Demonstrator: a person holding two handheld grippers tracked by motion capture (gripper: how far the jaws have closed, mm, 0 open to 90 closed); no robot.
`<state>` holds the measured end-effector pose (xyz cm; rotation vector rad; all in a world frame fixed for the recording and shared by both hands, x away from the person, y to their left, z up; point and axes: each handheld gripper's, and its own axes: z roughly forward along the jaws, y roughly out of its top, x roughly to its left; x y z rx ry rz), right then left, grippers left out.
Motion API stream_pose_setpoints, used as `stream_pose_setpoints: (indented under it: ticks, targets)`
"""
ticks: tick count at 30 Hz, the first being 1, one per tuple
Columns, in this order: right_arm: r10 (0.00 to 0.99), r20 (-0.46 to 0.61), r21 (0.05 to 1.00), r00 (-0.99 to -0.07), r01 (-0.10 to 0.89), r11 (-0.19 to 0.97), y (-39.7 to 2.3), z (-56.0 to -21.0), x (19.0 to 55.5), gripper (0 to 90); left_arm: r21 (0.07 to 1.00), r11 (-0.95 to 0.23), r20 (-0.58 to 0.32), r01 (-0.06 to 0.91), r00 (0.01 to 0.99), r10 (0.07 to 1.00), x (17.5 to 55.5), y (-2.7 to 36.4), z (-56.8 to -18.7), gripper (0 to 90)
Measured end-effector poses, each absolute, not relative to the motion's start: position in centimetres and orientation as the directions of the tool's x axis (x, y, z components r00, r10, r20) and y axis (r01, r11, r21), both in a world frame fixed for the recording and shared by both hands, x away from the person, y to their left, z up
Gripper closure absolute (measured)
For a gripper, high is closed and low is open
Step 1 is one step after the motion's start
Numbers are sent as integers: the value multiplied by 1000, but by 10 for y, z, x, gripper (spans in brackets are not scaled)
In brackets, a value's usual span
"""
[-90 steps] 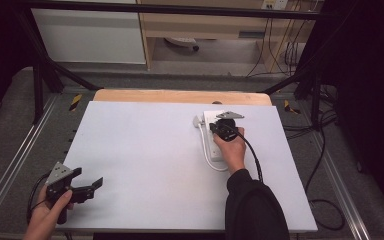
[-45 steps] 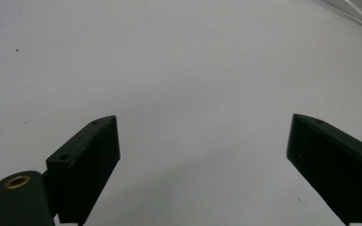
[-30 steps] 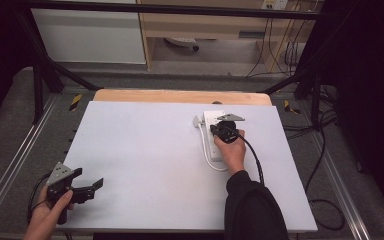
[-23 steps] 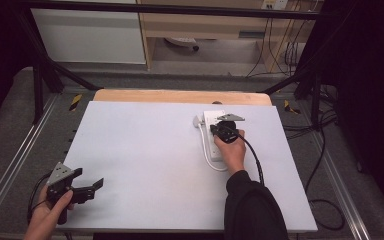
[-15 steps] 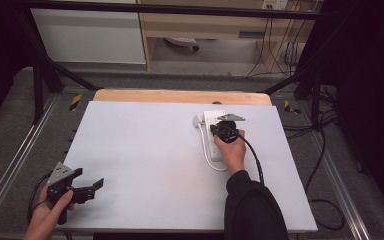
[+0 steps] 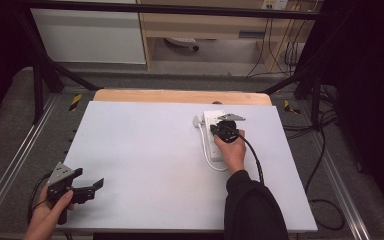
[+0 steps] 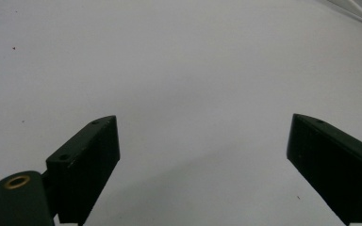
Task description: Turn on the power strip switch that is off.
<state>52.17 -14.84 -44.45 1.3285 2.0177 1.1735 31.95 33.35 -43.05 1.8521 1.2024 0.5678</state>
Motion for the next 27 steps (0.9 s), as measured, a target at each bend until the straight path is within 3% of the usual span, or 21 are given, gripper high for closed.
stream_pose_setpoints:
  ticks: [27]
  targets:
    - [897,79,831,-434,526,181,-148,-445,522,900,831,-201,-63,519,446,893,319,332,-431,102]
